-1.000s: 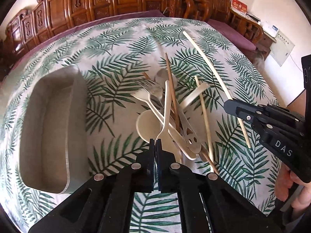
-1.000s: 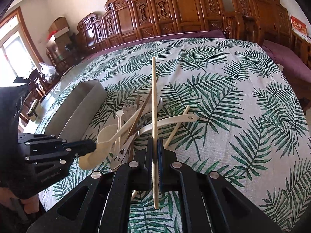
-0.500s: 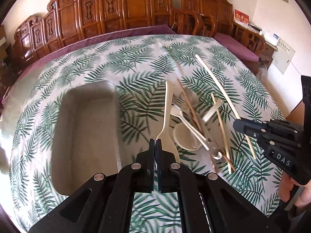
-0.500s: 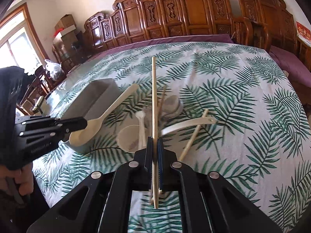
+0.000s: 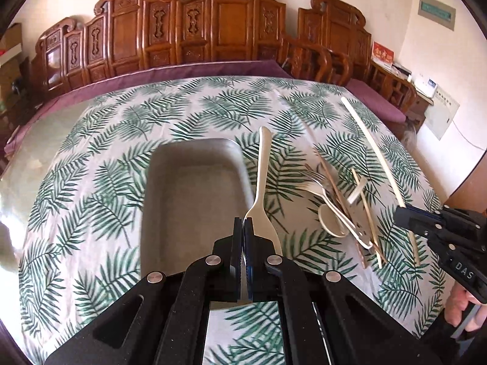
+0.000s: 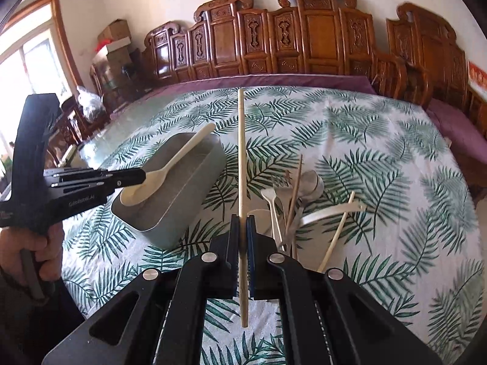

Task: Organize utensils
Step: 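Carry the fork into the grey tray and release it with the left tool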

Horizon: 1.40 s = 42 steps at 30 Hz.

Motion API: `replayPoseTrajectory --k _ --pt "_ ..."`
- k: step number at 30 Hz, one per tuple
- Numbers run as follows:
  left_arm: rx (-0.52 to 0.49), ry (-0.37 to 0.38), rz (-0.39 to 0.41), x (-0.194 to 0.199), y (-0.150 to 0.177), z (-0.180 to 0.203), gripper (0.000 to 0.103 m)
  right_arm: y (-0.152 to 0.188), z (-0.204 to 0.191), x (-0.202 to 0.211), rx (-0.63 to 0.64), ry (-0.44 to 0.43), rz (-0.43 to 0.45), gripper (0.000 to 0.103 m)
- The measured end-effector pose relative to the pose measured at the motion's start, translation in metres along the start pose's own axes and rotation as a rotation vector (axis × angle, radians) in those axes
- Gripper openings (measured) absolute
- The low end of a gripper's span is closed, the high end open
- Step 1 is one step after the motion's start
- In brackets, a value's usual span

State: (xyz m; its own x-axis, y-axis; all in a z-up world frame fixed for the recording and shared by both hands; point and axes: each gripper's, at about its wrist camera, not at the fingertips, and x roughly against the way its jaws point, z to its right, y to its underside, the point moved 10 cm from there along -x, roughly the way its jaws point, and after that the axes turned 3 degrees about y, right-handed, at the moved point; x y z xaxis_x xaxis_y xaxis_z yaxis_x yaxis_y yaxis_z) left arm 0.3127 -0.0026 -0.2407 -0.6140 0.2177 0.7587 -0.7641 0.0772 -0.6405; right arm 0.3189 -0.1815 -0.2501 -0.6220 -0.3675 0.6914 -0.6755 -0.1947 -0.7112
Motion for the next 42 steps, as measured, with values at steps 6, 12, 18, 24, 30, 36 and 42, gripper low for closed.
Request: replayPoseTrajectory --k 6,12,18,24,30,36,42 --pt "0.065 -0.005 -0.016 -0.01 0.006 -0.033 0.001 -0.008 -0.019 -0.005 0.026 0.022 -0.014 0.006" --pt "0.117 -0.011 -0.051 -0.022 0.014 -0.06 0.001 -0.02 -0.045 -0.019 0.045 0.004 -0.04 0.006" --pt "0.118 -0.005 -0.049 -0.021 0.013 -0.063 0.008 -0.027 -0.07 -0.041 0.047 -0.017 -0.077 0.006" --pt "0.122 -0.007 -0.005 0.0 0.006 -0.077 0.024 -0.032 -0.087 -0.062 0.004 -0.053 -0.103 0.006" --pt "0.125 -0.014 0.035 0.021 0.002 -0.092 0.042 -0.039 -0.105 -0.083 -0.03 -0.081 -0.108 0.006" --pt "0.135 -0.045 0.064 0.032 -0.005 -0.11 0.062 -0.05 -0.115 -0.105 -0.07 -0.106 -0.103 0.006" --pt "0.134 -0.053 0.091 0.039 -0.009 -0.118 0.082 -0.047 -0.12 -0.128 -0.098 -0.122 -0.129 0.006"
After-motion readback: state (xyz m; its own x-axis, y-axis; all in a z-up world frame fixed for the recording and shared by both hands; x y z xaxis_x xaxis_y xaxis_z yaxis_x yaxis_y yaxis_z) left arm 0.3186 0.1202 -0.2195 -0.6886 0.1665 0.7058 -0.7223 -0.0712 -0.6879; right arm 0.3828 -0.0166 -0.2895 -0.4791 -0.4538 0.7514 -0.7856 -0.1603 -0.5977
